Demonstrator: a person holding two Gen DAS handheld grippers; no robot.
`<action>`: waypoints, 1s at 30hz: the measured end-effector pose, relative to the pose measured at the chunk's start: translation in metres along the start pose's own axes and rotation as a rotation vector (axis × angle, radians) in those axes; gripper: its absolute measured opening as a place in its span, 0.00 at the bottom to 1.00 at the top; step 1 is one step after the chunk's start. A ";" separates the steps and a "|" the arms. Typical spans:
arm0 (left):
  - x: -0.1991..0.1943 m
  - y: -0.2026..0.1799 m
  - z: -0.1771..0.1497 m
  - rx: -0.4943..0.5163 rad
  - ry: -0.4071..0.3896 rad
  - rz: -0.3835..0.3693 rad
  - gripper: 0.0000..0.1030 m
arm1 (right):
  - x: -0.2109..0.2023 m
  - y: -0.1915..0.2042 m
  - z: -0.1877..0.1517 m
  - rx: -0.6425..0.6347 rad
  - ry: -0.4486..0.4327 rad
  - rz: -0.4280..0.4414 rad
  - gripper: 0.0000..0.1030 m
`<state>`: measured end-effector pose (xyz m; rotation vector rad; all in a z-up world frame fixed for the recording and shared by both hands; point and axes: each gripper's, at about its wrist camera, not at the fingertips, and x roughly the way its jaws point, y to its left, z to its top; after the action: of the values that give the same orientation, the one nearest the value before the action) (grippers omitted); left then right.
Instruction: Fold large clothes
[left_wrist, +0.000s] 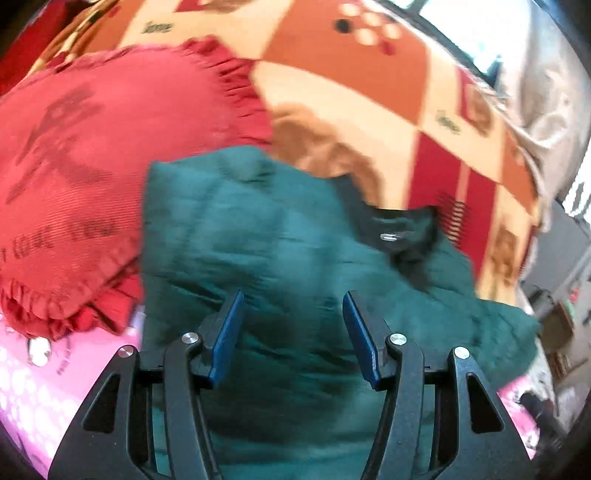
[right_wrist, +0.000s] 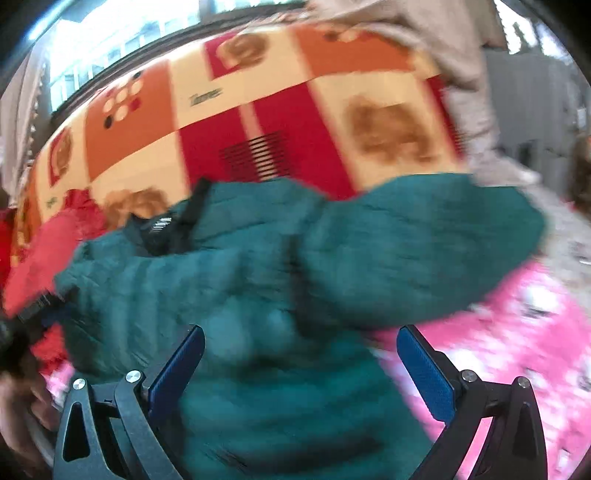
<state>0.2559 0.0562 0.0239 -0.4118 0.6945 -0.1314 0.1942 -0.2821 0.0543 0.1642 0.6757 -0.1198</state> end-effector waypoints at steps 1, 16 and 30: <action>0.006 0.008 0.000 -0.013 0.010 0.000 0.54 | 0.015 0.014 0.008 0.004 0.007 0.048 1.00; 0.020 0.033 0.002 -0.093 -0.040 -0.086 0.54 | 0.206 0.034 0.054 -0.122 0.255 0.054 1.00; 0.023 0.063 -0.006 -0.218 0.020 0.007 0.54 | 0.107 0.024 0.037 -0.067 0.147 0.259 1.00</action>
<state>0.2685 0.1062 -0.0200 -0.6171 0.7324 -0.0532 0.3038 -0.2718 0.0181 0.1962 0.7975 0.1651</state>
